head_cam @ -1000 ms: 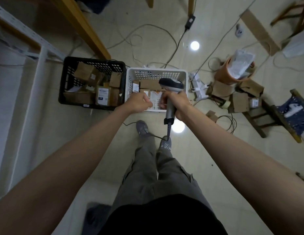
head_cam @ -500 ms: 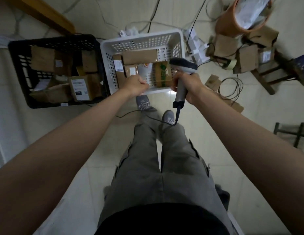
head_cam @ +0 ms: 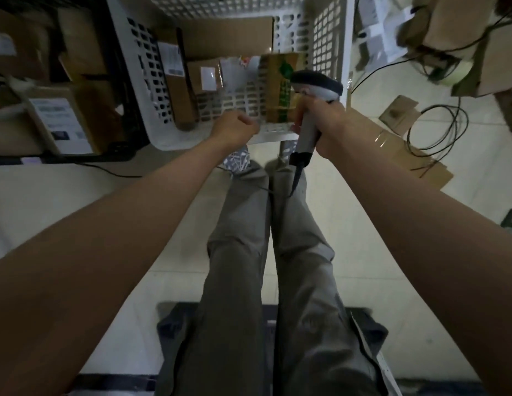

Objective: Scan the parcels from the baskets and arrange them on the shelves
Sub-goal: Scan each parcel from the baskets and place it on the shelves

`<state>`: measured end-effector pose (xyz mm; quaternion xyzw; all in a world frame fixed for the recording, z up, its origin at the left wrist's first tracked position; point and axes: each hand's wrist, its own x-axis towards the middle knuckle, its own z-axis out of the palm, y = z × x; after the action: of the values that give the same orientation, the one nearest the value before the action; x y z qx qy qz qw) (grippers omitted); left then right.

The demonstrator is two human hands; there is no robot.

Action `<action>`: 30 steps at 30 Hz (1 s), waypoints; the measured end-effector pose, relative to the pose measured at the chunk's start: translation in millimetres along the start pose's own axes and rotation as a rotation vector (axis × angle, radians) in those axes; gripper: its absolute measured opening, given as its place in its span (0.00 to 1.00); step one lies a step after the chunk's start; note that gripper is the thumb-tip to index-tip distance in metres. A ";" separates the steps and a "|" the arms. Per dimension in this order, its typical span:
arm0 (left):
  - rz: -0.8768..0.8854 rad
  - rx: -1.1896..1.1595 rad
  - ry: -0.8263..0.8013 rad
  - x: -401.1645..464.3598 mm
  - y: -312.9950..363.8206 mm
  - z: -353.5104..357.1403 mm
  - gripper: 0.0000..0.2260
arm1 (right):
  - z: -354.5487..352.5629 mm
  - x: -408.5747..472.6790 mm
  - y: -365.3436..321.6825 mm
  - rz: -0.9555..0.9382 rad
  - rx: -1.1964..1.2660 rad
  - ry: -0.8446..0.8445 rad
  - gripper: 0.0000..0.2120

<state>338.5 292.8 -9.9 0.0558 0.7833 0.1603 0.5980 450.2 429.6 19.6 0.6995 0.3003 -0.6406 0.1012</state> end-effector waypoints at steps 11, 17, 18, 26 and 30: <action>-0.007 -0.204 0.149 158.7 -21.6 83.5 0.27 | 5.1 149.6 16.2 0.107 0.113 -0.100 0.12; 0.038 -0.298 0.157 198.6 -17.7 114.8 0.34 | 6.0 186.7 21.0 0.198 0.065 -0.137 0.12; 0.039 -0.308 0.146 202.2 -17.1 118.0 0.35 | 5.5 189.4 21.5 0.204 0.059 -0.144 0.09; -0.050 -0.265 0.258 195.8 -17.3 110.2 0.49 | -4.7 186.8 30.4 0.153 0.206 -0.136 0.08; -0.061 -0.240 0.290 172.0 -11.9 96.5 0.44 | -5.9 161.4 27.4 0.115 0.231 -0.166 0.02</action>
<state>384.0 347.4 -194.3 -0.0635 0.8380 0.2406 0.4856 470.1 457.7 -140.5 0.6670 0.1744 -0.7198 0.0811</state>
